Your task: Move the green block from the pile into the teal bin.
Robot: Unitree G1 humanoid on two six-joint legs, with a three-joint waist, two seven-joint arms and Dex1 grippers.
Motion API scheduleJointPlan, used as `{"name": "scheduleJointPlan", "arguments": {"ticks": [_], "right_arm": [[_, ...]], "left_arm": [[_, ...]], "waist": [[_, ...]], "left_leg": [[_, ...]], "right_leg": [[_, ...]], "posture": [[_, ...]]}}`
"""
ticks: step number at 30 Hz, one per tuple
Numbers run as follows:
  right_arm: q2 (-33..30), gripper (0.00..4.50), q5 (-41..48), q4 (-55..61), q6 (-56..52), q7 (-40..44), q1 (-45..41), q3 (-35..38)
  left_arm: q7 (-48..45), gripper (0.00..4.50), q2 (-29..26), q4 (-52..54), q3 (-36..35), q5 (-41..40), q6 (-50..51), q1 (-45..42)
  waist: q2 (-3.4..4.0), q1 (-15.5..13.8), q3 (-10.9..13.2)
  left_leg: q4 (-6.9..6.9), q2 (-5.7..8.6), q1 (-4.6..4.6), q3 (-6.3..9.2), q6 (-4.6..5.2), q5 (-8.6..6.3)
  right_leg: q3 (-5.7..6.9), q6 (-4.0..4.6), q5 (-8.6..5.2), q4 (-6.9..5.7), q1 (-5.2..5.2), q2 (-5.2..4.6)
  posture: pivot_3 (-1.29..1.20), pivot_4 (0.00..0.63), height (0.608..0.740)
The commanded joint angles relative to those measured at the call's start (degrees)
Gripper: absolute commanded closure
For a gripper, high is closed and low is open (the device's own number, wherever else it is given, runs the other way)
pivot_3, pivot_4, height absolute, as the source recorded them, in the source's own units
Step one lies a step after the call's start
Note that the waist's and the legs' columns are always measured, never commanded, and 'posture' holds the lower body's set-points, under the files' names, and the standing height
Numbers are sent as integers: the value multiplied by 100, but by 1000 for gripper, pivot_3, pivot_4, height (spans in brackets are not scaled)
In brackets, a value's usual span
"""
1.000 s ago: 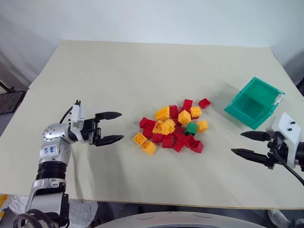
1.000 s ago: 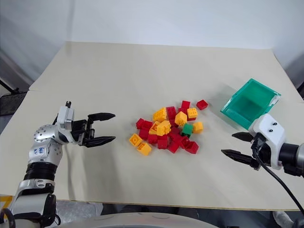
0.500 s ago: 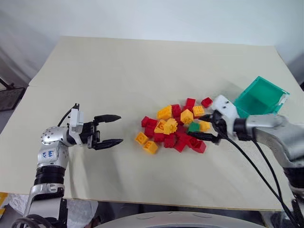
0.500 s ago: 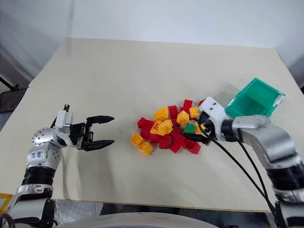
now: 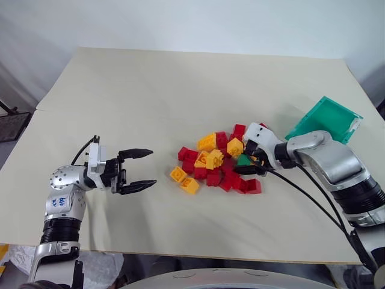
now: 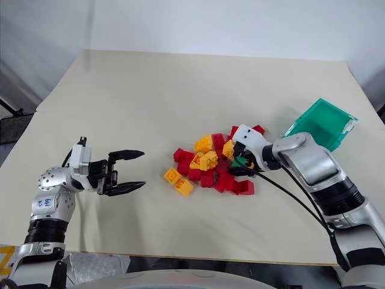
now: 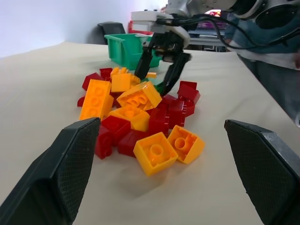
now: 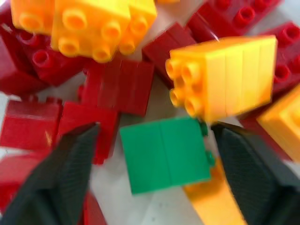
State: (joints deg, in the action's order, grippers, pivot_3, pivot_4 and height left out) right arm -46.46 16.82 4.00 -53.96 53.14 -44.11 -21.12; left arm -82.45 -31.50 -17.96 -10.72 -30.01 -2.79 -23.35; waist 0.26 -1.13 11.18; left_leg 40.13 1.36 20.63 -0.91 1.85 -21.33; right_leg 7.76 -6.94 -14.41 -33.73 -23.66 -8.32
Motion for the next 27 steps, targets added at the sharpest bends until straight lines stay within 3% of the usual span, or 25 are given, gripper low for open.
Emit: {"name": "scheduleJointPlan", "arguments": {"ticks": [1,2,5,9,14,18,25,27], "right_arm": [[-29,2156,22,225,-62,-30,107,327],[-45,2347,30,273,-59,-51,141,411],[-183,2352,124,522,-71,-114,298,835],[-317,2352,345,928,-158,-359,573,1830],[-523,2352,92,616,485,-940,748,3032],[-901,2352,-594,-549,1291,-1402,712,3035],[-396,2352,-1213,-2644,2808,-2037,125,2748],[-264,1616,-1297,-2956,3065,-2081,39,2682]], "left_arm": [[51,0,-39,255,-76,-157,51,24],[55,0,-35,261,-64,-157,67,7],[71,0,5,250,16,-128,134,-121],[154,0,83,242,184,-53,303,-414],[529,0,367,264,484,136,440,-829],[909,0,749,18,819,480,377,-1310],[1362,0,1027,-685,1031,902,292,-1869],[1459,0,1047,-833,1002,910,395,-1958]], "waist": [[1,-7,0],[1,-8,0],[1,-15,1],[2,-37,2],[2,-30,2],[1,-47,1],[2,114,2],[2,140,2]], "left_leg": [[0,0,0,0,0,0],[0,1,1,-1,0,0],[0,2,4,-1,0,0],[3,4,10,0,1,0],[2,8,7,-7,3,1],[2,15,8,-28,12,7],[-13,4,-13,-103,18,10],[-13,-2,-13,-105,17,10]], "right_leg": [[0,0,0,0,0,0],[0,0,0,0,-1,0],[0,0,0,3,-2,0],[1,-3,2,4,-3,-1],[-5,-8,5,3,-1,-1],[-9,-14,9,6,0,-4],[-27,-21,17,4,-2,-2],[-27,-21,17,4,-3,-1]], "posture": [[0,150,740],[0,150,740],[0,150,740],[0,150,740],[0,150,740],[0,150,740],[0,150,740],[0,150,740]]}}
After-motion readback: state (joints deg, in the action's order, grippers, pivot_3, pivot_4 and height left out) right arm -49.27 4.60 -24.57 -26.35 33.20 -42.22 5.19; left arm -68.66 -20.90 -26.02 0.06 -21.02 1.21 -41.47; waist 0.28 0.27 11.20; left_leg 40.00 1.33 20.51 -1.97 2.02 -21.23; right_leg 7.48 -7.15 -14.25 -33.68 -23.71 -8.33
